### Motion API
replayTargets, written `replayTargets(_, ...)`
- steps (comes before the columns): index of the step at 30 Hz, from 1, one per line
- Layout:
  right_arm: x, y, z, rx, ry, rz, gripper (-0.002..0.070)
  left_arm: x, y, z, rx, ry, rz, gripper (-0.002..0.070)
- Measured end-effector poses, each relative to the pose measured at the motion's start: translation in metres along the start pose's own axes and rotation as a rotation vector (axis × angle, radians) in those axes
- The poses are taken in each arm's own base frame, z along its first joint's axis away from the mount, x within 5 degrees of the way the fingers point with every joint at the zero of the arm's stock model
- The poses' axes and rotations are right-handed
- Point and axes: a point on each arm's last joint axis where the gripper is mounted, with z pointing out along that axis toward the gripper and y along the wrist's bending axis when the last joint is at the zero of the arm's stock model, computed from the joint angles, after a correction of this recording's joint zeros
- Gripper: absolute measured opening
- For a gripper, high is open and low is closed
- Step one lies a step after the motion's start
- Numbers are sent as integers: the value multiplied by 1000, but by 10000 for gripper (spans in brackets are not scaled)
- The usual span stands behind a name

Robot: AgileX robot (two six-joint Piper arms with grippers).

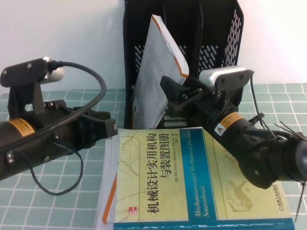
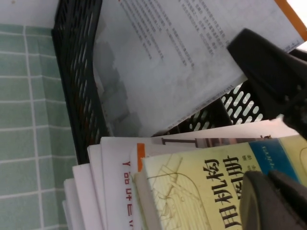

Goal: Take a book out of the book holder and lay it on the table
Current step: Pick up the right side book from the book shelf

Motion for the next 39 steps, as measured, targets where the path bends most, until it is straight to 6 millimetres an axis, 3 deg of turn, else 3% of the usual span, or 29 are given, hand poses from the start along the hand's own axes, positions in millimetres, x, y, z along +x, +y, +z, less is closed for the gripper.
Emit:
replayTargets(3, 4, -2, 9, 3, -8, 3, 389, 0, -1, 0, 9, 2, -26, -3)
replayTargets(9, 6, -3, 21, 0, -36, -9, 124, 2, -3, 0, 30, 26, -95, -3)
replayTargets(19, 0, -4, 29, 32, -81, -29, 125, 13, -3, -1, 21, 144, -89, -2)
replayTargets(24, -20, 2, 36, 32, -116, -98, 125, 11, -5, -9, 36, 121, -76, -3)
replayTargets(27, -47, 14, 36, 1, -179, -208, 125, 9, -7, -18, 52, 93, -50, -3)
replayTargets(31, -106, 39, 23, -35, -279, -417, 125, 6, -10, -35, 80, 51, -7, -3)
replayTargets(35, -169, 65, 0, -41, -306, -653, 125, 7, -13, -53, 107, 34, 52, -3)
replayTargets(39, -216, 88, -33, -79, -236, -914, 125, 10, -17, -70, 137, 27, 81, -3)
